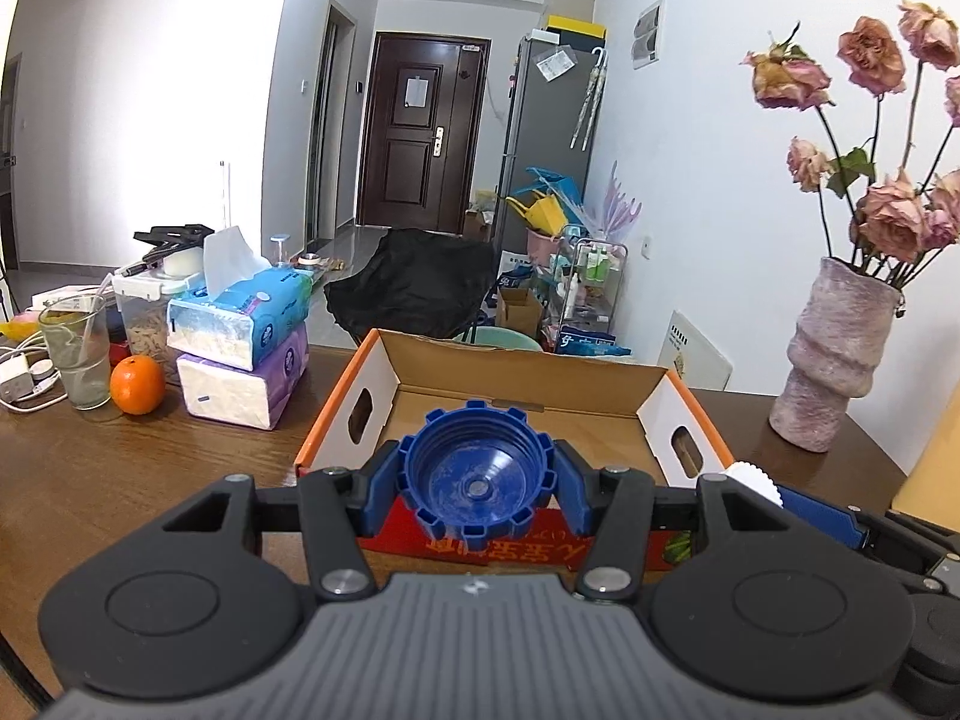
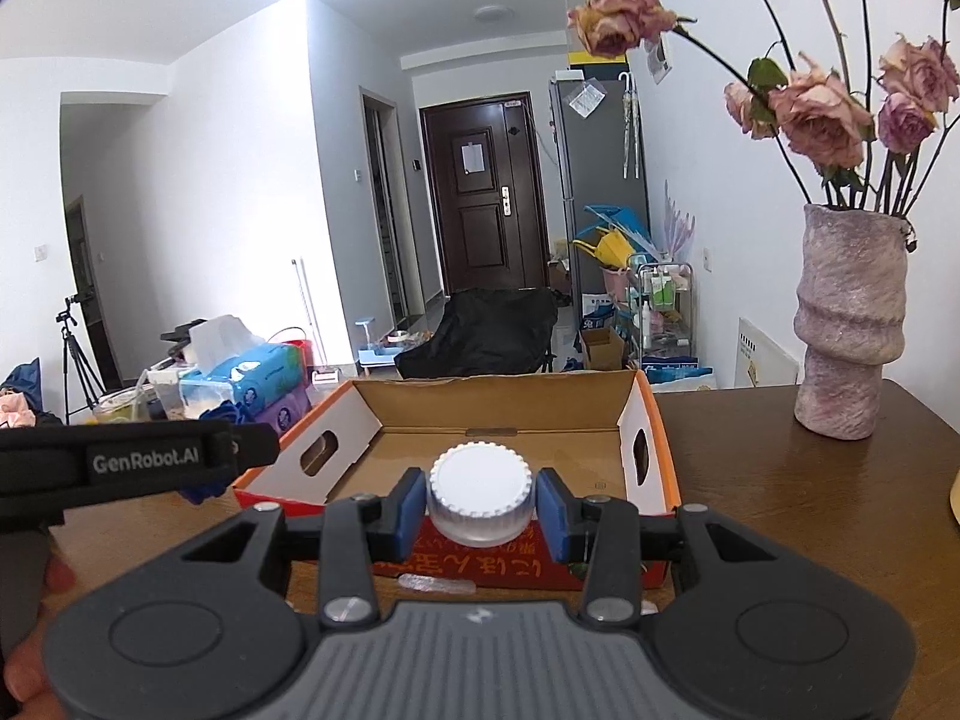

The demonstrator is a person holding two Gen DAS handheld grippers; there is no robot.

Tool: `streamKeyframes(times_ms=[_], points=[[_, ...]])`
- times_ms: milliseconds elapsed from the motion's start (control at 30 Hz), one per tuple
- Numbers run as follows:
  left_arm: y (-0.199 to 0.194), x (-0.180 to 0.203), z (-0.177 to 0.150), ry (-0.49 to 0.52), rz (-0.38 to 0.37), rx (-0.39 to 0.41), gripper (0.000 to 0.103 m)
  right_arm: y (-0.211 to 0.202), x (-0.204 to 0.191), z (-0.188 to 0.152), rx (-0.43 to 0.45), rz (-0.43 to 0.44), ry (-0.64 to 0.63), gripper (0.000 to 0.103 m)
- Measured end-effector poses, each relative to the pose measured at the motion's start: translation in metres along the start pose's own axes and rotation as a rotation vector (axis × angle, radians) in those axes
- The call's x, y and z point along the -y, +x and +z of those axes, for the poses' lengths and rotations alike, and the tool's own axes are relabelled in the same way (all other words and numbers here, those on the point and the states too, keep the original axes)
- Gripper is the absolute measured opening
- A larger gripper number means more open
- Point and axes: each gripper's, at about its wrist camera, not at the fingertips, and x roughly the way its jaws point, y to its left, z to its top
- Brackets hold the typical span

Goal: Organize rigid objects
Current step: 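Carry both caps over the open cardboard box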

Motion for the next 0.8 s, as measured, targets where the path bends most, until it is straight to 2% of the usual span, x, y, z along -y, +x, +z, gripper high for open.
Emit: streamKeyframes(times_ms=[800], points=[[0.085,-0.002,0.022,0.016,0.042,-0.057,0.054,0.079,0.008,0.021,-0.055,-0.025,-0.031,0.039]])
